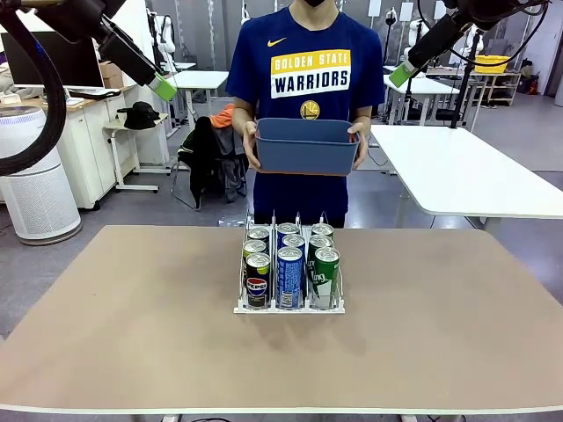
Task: Fill the beverage cans into the dispenser.
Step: Place the picked Pepsi coke in the line of the Automatic Can Dispenser with the same cans.
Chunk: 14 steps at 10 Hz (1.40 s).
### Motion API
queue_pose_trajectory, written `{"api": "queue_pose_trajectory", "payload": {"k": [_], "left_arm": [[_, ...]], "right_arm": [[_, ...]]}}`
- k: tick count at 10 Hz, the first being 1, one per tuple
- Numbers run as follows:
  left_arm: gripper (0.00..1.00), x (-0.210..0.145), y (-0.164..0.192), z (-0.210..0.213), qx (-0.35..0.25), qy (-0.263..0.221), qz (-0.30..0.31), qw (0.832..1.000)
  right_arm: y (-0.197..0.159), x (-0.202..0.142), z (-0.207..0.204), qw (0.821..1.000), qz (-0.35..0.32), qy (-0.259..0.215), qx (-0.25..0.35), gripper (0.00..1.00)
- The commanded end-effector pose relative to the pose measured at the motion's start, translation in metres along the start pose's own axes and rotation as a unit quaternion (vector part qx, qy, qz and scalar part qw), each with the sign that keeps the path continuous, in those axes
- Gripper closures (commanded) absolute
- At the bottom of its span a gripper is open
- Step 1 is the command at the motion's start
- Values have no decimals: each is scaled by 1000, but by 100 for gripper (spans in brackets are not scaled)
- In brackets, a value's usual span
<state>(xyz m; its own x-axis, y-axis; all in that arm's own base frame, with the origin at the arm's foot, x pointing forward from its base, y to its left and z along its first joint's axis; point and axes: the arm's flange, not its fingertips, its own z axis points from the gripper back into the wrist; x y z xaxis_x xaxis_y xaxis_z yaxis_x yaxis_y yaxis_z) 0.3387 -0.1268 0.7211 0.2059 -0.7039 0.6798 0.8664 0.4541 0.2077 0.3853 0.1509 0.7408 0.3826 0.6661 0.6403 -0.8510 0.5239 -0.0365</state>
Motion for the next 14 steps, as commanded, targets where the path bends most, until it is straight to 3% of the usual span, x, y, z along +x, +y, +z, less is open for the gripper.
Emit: {"api": "queue_pose_trajectory", "payload": {"k": [1, 5, 14], "left_arm": [[0, 1, 1, 3, -2, 3, 15, 1000], [0, 7, 2, 5, 0, -15, 42, 999], [0, 5, 1, 6, 3, -8, 30, 1000]], "right_arm": [[0, -1, 0, 1000, -2, 3, 6, 0], [0, -1, 0, 1000, -2, 3, 6, 0], [0, -1, 0, 1000, -2, 3, 6, 0]]}}
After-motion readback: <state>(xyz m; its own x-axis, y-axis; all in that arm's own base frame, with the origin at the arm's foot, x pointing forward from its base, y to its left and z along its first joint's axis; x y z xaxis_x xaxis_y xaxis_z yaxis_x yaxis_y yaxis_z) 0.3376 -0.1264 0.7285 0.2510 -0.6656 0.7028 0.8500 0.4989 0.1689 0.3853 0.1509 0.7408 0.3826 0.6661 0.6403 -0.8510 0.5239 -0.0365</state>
